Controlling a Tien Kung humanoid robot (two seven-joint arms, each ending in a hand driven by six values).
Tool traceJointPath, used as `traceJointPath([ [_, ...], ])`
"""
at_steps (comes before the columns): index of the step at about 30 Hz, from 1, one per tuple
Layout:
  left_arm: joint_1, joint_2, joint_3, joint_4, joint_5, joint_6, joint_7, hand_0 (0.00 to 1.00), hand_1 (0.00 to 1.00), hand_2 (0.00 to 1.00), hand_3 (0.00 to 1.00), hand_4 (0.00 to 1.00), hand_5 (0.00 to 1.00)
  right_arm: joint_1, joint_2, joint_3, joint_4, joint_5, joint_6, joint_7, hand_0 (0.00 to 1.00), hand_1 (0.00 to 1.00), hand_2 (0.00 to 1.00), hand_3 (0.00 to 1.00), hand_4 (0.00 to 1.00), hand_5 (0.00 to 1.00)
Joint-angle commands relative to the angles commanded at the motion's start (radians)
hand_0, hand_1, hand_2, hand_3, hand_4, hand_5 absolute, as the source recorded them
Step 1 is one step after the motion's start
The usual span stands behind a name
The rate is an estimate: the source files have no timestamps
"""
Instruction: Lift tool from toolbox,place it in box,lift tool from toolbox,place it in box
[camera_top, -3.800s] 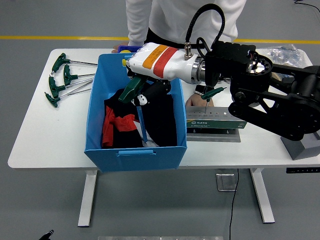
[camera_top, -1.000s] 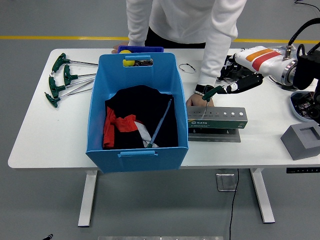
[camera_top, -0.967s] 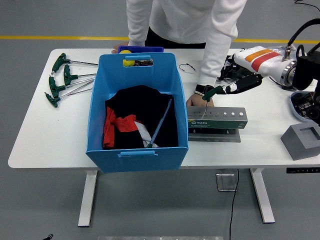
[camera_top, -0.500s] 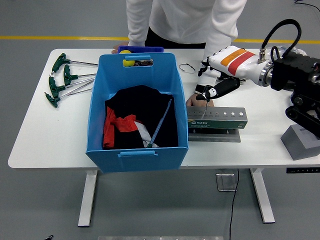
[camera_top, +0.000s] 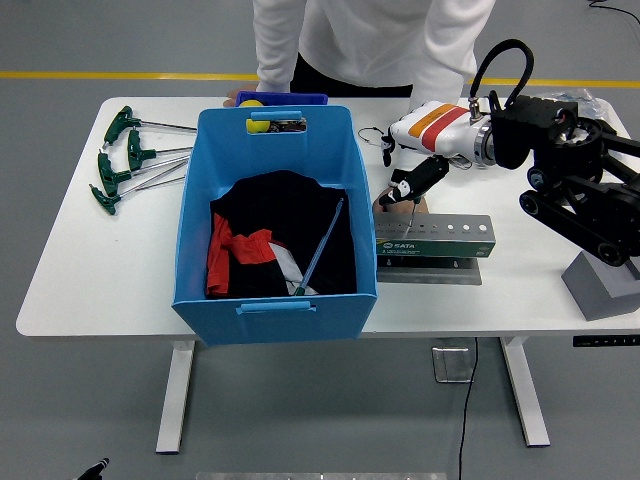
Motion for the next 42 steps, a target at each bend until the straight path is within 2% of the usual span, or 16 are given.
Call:
traceJointPath([
  [3, -0.004, 0.001, 0.019, 0.000, -0.019, 0.000, -0.005, 0.917, 0.942, 0.923, 0.651, 0.768, 0.567, 0.009, 0.020, -0.029, -0.036, 0.005, 0.012, -0.002, 0.754, 0.595, 0.614, 0.536, 0.998, 0.709],
  [4, -0.005, 0.001, 0.027, 0.000, -0.026, 0.000, -0.007, 0.918, 0.942, 0.922, 0.651, 0.768, 0.567, 0.011, 0.027, -0.038, -0.046, 0.007, 0.016, -0.004, 0.756, 0.553, 0.591, 0.535, 0.998, 0.729],
  [9, -0.010, 0.003, 0.075, 0.000, -0.073, -0.001, -0.016, 0.918, 0.942, 0.922, 0.651, 0.768, 0.567, 0.003, 0.046, -0.063, -0.070, 0.014, 0.028, -0.005, 0.756, 0.553, 0.591, 0.535, 0.998, 0.729],
  [10, -0.011, 0.003, 0.082, 0.000, -0.080, -0.001, -0.018, 0.921, 0.942, 0.918, 0.648, 0.767, 0.565, 0.001, 0.051, -0.068, -0.078, 0.016, 0.030, -0.006, 0.755, 0.519, 0.561, 0.520, 0.998, 0.723],
  [15, -0.014, 0.003, 0.107, 0.000, -0.103, -0.001, -0.022, 0.921, 0.942, 0.918, 0.648, 0.767, 0.565, -0.002, 0.065, -0.086, -0.111, 0.020, 0.042, -0.011, 0.755, 0.519, 0.561, 0.520, 0.998, 0.723],
  [17, -0.014, 0.003, 0.101, 0.000, -0.096, -0.001, -0.020, 0.919, 0.942, 0.918, 0.648, 0.766, 0.563, -0.002, 0.068, -0.092, -0.116, 0.022, 0.047, -0.014, 0.756, 0.506, 0.551, 0.489, 0.998, 0.698],
  [33, -0.013, 0.005, 0.077, 0.000, -0.071, 0.000, -0.016, 0.918, 0.943, 0.917, 0.645, 0.768, 0.559, 0.002, 0.076, -0.119, -0.096, 0.019, 0.077, -0.026, 0.751, 0.482, 0.524, 0.462, 0.998, 0.685],
  [42, -0.018, 0.006, 0.104, 0.000, -0.098, 0.000, -0.022, 0.919, 0.943, 0.915, 0.641, 0.766, 0.551, 0.005, 0.078, -0.133, -0.103, -0.002, 0.086, -0.026, 0.750, 0.472, 0.513, 0.440, 0.998, 0.683],
])
